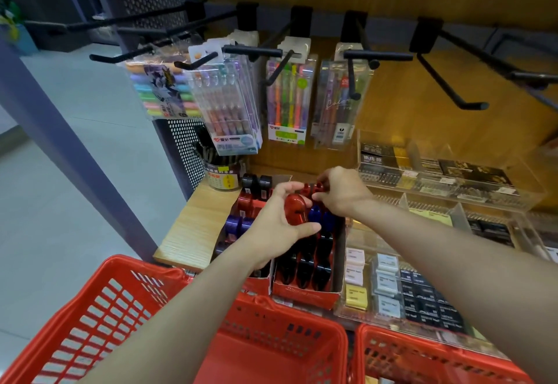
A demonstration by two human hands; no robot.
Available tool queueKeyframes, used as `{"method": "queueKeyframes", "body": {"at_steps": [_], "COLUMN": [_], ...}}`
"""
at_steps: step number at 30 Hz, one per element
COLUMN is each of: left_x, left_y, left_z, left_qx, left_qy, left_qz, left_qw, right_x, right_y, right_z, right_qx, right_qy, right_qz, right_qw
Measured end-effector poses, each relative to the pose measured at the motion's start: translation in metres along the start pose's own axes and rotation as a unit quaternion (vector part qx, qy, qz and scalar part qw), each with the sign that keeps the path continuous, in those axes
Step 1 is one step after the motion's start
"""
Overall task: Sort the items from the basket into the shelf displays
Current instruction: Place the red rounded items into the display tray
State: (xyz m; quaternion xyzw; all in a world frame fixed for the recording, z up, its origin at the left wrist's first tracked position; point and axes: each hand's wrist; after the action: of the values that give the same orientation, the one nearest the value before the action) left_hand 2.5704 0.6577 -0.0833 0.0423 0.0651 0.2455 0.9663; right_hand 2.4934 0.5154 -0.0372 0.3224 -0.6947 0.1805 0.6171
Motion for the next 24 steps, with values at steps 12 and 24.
{"method": "queueKeyframes", "body": {"at_steps": [12,24], "left_x": [-0.001,-0.03], "left_y": [0.009,0.026], "left_z": [0.008,0.032], "left_qx": [-0.037,-0.103], "left_qy": [0.012,-0.082], "left_qz": [-0.007,0.016], "left_qw": [0.999,0.991], "right_x": [0.03,0.051], "right_y": [0.024,0.083], "right_z": [-0.006,0.025], "right_qx": [0.033,0.036], "right_qy": [0.017,-0.29], "right_qz": [0.02,-0.014], "right_qw": [0.999,0.956]}}
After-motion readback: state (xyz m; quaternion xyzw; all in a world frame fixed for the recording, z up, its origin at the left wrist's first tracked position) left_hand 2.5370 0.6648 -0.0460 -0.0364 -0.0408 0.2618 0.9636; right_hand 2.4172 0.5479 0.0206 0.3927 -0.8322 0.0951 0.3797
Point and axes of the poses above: each hand's wrist, its own y-axis away from the middle knuckle, its own x-axis out of the back of the hand, z = x × y, and after that the axes turned 14 degrees about y, right-handed
